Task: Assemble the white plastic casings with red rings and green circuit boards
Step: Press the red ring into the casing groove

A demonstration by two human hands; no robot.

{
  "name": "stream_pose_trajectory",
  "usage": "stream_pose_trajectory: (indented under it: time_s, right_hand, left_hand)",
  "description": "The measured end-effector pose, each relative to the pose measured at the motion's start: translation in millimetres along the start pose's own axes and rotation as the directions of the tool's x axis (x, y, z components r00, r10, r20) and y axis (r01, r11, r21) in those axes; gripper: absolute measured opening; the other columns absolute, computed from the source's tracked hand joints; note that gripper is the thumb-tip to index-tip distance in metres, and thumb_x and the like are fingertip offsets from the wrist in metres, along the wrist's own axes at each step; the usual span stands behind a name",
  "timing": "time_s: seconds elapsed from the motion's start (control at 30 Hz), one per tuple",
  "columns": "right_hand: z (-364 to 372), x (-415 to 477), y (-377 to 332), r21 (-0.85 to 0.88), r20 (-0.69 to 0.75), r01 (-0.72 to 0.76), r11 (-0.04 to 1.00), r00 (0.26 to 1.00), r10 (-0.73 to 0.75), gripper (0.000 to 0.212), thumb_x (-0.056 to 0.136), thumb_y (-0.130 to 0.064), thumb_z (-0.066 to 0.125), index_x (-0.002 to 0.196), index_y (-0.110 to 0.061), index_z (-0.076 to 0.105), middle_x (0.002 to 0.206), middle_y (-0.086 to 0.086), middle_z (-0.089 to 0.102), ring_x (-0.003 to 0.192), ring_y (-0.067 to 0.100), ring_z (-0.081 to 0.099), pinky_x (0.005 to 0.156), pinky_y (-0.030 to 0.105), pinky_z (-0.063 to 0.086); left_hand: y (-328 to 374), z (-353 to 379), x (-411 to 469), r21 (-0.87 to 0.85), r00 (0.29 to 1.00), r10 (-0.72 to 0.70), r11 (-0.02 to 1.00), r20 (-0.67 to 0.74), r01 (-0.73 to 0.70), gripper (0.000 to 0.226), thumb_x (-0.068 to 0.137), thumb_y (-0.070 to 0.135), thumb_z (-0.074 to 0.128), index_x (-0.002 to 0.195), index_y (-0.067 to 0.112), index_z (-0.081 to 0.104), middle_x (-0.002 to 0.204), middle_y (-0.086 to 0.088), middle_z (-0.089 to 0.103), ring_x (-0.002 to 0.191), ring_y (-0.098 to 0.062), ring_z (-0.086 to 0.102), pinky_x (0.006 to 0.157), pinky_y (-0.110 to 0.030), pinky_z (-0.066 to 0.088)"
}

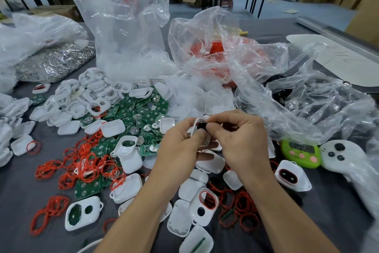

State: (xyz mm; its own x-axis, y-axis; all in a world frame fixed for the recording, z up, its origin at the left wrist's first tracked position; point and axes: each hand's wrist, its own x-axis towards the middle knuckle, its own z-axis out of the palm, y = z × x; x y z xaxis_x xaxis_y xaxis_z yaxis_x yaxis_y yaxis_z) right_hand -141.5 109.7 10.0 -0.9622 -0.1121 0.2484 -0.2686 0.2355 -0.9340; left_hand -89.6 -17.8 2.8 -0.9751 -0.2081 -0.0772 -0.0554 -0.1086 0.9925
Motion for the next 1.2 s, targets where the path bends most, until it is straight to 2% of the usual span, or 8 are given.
stream_pose_trajectory:
  time_s: [0.07, 0.3, 0.47, 0.67, 0.87, 0.97, 1.07, 1.2]
  right_hand:
    - [3, -2, -1, 0.003, 0.000, -0.032, 0.999, 0.999, 0.032, 0.021, 0.080, -0.010, 0.084, 0.075, -0.030, 0.081, 0.078, -0.014, 0.076, 0.071, 0.013, 0.073, 0.067, 0.032, 0.062]
    - [5, -4, -5, -0.124, -0.018, 0.029, 0.992, 0.999, -0.031, 0.015, 0.080, -0.013, 0.085, 0.078, -0.028, 0.081, 0.074, -0.016, 0.074, 0.072, 0.007, 0.071, 0.071, 0.030, 0.060]
    - [9, -7, -3, -0.228, -0.052, 0.147, 0.962, 0.985, -0.163, 0.015, 0.077, -0.014, 0.084, 0.079, -0.028, 0.081, 0.076, -0.017, 0.072, 0.071, 0.004, 0.067, 0.067, 0.021, 0.055]
    - [-1, 2, -2, 0.007, -0.114, -0.006, 1.000, 0.993, 0.007, 0.024, 0.085, -0.010, 0.079, 0.072, -0.030, 0.074, 0.068, -0.015, 0.073, 0.059, 0.003, 0.067, 0.054, 0.010, 0.047]
    - [1, 0, -3, 0.007, 0.048, -0.030, 1.000, 0.998, 0.029, 0.022, 0.085, -0.009, 0.077, 0.076, -0.028, 0.076, 0.068, -0.010, 0.074, 0.060, 0.007, 0.071, 0.057, 0.019, 0.054]
    - [5, -2, -1, -0.144, 0.043, 0.027, 0.989, 0.999, -0.021, 0.020, 0.086, -0.011, 0.075, 0.079, -0.029, 0.077, 0.071, -0.016, 0.074, 0.068, 0.003, 0.072, 0.065, 0.021, 0.059]
    - [7, -4, 0, -0.240, -0.006, 0.070, 0.968, 0.997, -0.074, 0.019, 0.085, -0.013, 0.074, 0.075, -0.029, 0.074, 0.067, -0.018, 0.071, 0.066, 0.002, 0.070, 0.065, 0.020, 0.057]
    - [9, -6, -1, -0.269, -0.010, 0.139, 0.953, 0.989, -0.147, 0.009, 0.082, -0.020, 0.074, 0.079, -0.028, 0.074, 0.067, -0.016, 0.071, 0.067, 0.004, 0.069, 0.066, 0.022, 0.056]
  left_hand:
    - [-1, 2, 0, 0.016, 0.999, 0.012, 1.000, -0.029, -0.012, 0.023, 0.105, 0.008, 0.051, 0.108, 0.015, 0.072, 0.082, -0.004, 0.076, 0.085, -0.019, 0.077, 0.070, -0.035, 0.063]
    - [-1, 6, 1, -0.010, 0.991, 0.082, 0.996, -0.101, -0.084, 0.026, 0.105, 0.002, 0.048, 0.100, 0.009, 0.073, 0.063, 0.006, 0.067, 0.067, -0.011, 0.071, 0.071, -0.034, 0.064]
    - [-1, 7, 1, -0.059, 0.984, 0.104, 0.992, -0.145, -0.113, 0.026, 0.102, 0.000, 0.053, 0.100, 0.006, 0.078, 0.084, -0.007, 0.078, 0.079, -0.017, 0.076, 0.071, -0.025, 0.061]
    - [4, 1, 6, -0.329, 0.982, -0.166, 0.936, -0.091, 0.128, 0.019, 0.100, 0.001, 0.057, 0.097, 0.002, 0.076, 0.093, -0.017, 0.076, 0.083, -0.027, 0.077, 0.066, -0.030, 0.062]
    - [6, 0, 7, -0.377, 0.979, -0.179, 0.917, -0.094, 0.132, 0.030, 0.097, -0.002, 0.053, 0.094, 0.009, 0.080, 0.098, -0.016, 0.078, 0.088, -0.025, 0.076, 0.073, -0.031, 0.063]
    - [8, 2, 4, -0.331, 0.989, -0.127, 0.939, -0.071, 0.097, 0.034, 0.095, -0.004, 0.049, 0.098, 0.009, 0.080, 0.099, -0.020, 0.077, 0.090, -0.026, 0.076, 0.075, -0.029, 0.062]
    - [7, 4, 1, -0.247, 0.996, -0.066, 0.968, -0.056, 0.051, 0.032, 0.097, -0.004, 0.049, 0.102, 0.006, 0.078, 0.082, -0.018, 0.072, 0.082, -0.022, 0.074, 0.073, -0.025, 0.060]
    - [4, 8, -1, -0.159, 0.999, -0.020, 0.987, -0.049, 0.012, 0.032, 0.105, 0.003, 0.045, 0.110, 0.009, 0.076, 0.094, -0.017, 0.077, 0.088, -0.019, 0.075, 0.075, -0.026, 0.060]
